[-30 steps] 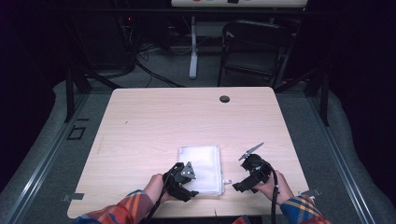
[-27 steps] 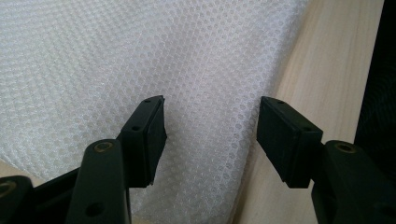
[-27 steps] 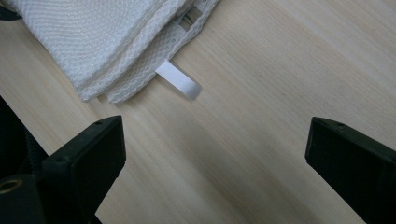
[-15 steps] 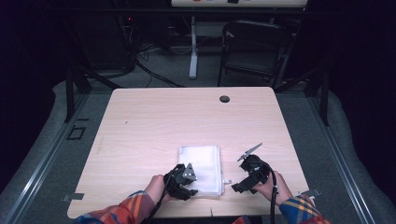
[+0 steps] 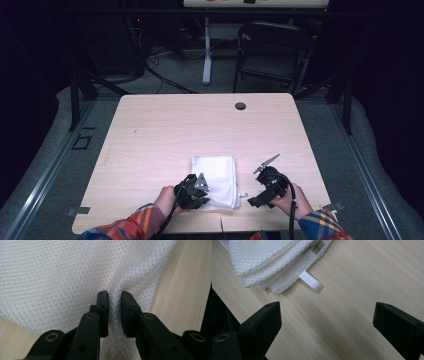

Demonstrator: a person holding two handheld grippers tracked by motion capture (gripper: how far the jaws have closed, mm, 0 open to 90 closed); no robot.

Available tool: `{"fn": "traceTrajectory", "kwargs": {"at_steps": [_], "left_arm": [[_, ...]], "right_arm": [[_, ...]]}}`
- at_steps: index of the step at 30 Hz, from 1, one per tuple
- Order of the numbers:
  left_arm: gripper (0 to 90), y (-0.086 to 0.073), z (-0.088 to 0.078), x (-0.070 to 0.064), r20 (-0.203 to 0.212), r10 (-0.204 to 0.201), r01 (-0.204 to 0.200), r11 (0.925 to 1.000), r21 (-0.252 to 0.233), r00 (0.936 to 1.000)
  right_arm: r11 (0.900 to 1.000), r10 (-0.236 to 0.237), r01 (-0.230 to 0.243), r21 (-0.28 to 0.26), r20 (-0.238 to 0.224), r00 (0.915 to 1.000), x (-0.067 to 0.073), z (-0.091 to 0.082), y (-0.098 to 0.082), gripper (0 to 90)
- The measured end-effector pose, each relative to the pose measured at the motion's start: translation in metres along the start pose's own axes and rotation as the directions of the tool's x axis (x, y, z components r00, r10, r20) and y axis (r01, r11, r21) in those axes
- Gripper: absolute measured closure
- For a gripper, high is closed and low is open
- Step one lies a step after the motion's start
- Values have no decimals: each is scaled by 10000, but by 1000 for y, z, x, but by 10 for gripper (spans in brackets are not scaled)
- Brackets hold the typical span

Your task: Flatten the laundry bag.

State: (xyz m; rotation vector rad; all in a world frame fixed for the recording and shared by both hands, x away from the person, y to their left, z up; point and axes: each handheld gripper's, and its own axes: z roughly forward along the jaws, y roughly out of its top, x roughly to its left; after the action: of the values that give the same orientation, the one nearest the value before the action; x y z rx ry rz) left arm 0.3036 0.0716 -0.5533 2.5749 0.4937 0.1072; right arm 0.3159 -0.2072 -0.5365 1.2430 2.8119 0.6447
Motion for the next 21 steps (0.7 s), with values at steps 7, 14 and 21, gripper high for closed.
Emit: {"fn": "traceTrajectory", "kwargs": {"at_steps": [7,14,21], "left_arm": [[809,1,-10,8,425,-671,696,9956,-623,9968],[807,1,-17,12,468,-919,959,9910,-935,9947],[806,1,-21,14,545,-1115,1174,9859,-1194,9923]], "right_arm": [[9996,-270,270,-98,-56,9996,4,0,1,147],[9984,-556,556,49,-49,9984,9,1,3,298],[9965,-805,801,-258,-173,9966,17,4,6,518]]}}
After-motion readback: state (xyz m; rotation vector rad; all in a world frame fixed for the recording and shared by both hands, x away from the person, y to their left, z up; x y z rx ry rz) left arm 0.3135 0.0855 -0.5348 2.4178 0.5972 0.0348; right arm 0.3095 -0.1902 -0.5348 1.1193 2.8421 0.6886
